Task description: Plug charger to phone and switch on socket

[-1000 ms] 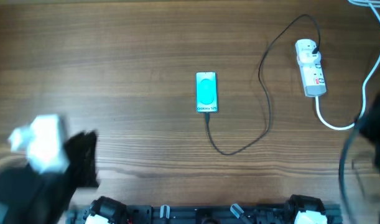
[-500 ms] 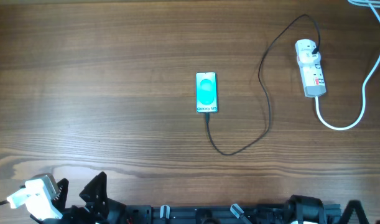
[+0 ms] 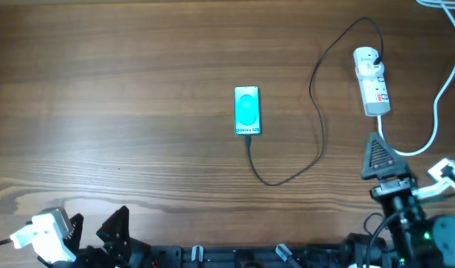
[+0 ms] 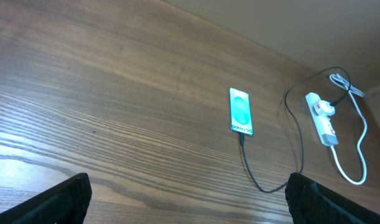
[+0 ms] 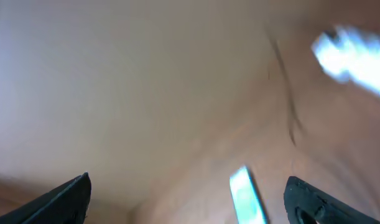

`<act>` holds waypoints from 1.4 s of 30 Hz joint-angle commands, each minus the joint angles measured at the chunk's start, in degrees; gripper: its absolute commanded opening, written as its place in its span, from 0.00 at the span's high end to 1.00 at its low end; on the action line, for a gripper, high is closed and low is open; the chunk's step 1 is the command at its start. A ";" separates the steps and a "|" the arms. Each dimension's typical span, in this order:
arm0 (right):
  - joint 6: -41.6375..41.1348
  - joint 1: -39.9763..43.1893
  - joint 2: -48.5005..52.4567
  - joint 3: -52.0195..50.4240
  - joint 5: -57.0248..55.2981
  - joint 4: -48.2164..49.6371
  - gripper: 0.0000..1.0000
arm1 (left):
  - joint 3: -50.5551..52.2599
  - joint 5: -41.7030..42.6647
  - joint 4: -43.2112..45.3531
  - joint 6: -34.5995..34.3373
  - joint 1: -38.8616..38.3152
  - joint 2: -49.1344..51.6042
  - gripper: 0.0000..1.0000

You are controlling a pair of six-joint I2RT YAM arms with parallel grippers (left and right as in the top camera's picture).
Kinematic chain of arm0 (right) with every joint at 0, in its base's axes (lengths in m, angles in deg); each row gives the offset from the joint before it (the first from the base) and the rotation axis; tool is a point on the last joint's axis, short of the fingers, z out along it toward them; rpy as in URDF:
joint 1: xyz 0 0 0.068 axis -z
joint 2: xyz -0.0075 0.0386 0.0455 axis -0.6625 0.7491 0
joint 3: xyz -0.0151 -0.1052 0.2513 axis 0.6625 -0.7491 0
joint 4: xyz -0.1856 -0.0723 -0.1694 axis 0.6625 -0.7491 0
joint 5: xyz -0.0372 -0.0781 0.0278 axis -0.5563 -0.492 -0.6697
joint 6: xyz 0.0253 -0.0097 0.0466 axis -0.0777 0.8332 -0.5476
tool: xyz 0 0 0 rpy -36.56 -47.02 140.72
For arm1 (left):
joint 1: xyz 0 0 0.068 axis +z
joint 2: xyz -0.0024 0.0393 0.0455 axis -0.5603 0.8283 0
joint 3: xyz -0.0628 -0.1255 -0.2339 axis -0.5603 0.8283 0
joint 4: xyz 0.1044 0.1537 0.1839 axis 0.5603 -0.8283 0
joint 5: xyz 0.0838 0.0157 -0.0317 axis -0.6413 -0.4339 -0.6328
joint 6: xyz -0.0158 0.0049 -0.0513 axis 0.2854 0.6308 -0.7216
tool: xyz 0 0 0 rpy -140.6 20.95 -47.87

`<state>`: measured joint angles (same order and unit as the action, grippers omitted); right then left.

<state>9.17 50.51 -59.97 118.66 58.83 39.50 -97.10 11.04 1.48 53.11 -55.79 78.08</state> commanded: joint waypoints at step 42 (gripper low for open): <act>44.85 -4.72 -12.00 -38.97 -11.78 37.11 0.00 | 0.07 0.28 0.13 -0.76 -0.26 -0.13 0.00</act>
<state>49.54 46.03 -71.14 79.89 47.56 76.37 -97.03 11.26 1.50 52.91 -55.79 78.19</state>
